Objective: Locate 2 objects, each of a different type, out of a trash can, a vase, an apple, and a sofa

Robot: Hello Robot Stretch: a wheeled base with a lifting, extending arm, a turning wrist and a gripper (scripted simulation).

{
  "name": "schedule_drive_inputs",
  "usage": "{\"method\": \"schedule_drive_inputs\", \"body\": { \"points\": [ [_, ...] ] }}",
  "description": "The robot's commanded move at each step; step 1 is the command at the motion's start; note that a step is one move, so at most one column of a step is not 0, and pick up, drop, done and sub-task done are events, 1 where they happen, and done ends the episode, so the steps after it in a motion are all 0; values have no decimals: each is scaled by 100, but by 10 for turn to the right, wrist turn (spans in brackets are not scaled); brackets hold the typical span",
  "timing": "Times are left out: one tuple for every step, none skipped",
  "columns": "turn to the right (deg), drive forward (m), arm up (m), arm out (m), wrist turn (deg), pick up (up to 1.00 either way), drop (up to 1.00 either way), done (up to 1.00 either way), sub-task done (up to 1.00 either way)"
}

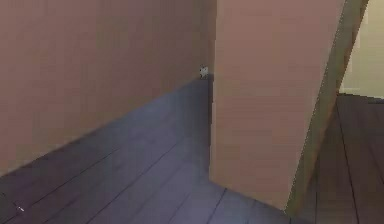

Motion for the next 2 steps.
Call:
{"method": "schedule_drive_inputs", "body": {
  "points": [
    [450,0,0,0,0,0,0,0,0],
    [60,0,0,0,0,0,0,0,0]
  ]
}}
